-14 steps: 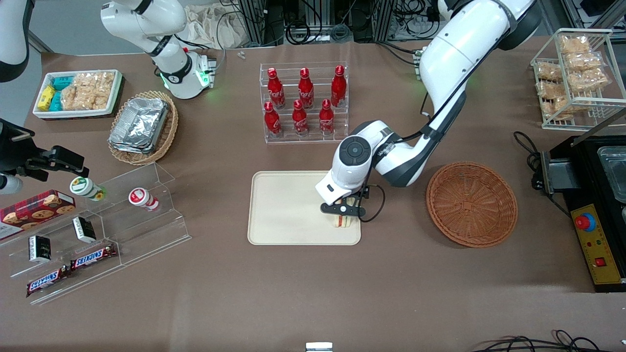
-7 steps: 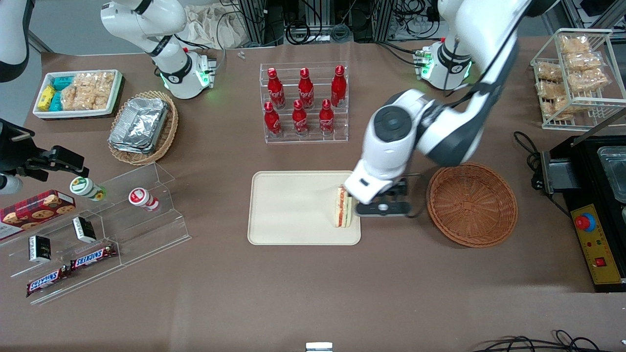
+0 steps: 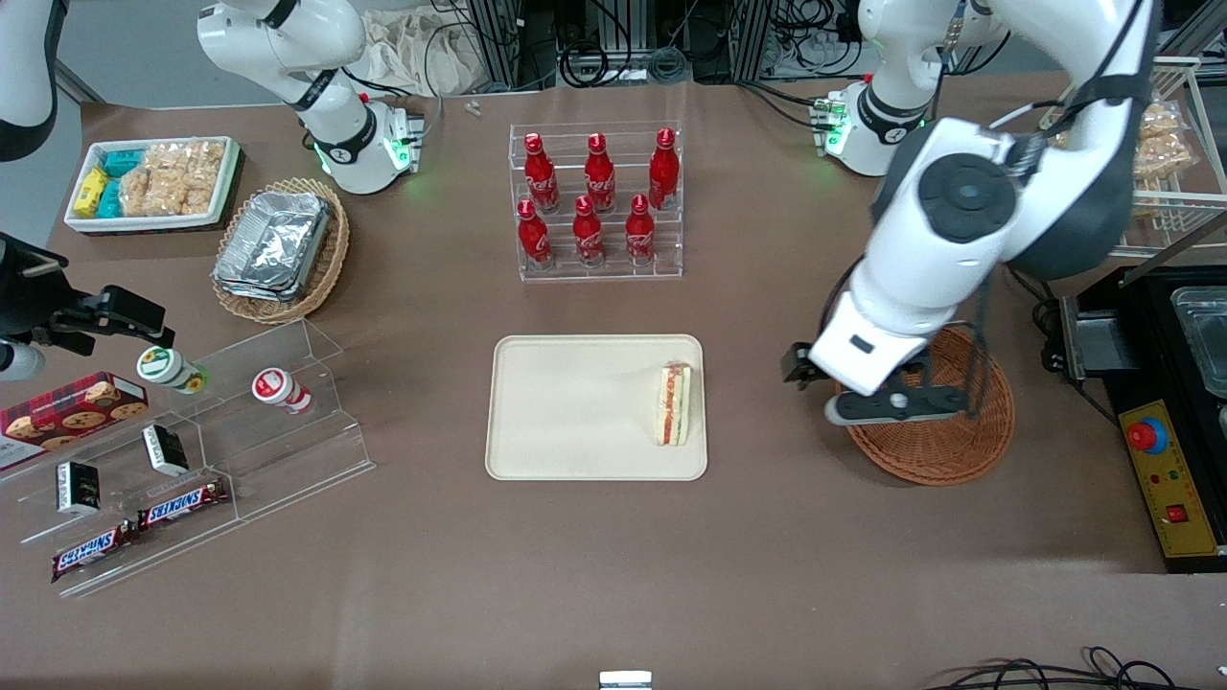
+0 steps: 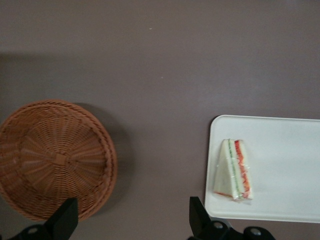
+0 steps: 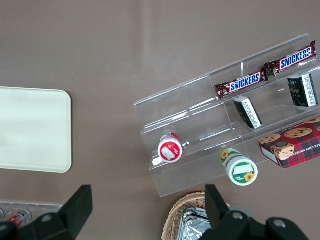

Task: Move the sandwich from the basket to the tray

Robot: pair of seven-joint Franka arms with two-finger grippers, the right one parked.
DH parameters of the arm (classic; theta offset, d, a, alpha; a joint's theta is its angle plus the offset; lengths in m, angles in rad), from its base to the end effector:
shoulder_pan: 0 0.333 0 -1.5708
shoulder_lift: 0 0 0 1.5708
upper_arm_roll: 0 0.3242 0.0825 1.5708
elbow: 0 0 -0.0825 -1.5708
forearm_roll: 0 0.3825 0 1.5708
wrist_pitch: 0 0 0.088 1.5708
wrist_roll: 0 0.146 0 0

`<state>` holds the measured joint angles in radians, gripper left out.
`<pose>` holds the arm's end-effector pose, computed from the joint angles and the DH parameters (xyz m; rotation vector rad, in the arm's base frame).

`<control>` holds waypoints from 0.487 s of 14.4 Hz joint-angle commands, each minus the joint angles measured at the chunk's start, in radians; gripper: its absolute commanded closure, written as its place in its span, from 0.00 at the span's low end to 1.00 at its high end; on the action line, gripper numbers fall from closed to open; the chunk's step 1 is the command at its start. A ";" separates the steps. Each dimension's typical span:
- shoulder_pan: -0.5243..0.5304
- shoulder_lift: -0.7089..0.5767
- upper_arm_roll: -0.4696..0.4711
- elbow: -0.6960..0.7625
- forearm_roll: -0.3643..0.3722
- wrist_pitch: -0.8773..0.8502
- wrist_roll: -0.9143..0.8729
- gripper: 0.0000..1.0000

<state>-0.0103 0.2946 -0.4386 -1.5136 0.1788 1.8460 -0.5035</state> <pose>0.6107 -0.2382 0.4824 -3.1239 -0.0505 -0.1282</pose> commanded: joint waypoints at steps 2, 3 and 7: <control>0.072 -0.083 0.010 0.001 -0.079 -0.143 0.175 0.00; 0.064 -0.087 0.067 0.003 -0.084 -0.143 0.207 0.00; -0.031 -0.146 0.312 -0.008 -0.200 -0.224 0.362 0.00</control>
<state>0.0261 0.1993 -0.2284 -1.5093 0.0129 1.6866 -0.2273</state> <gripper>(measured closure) 0.000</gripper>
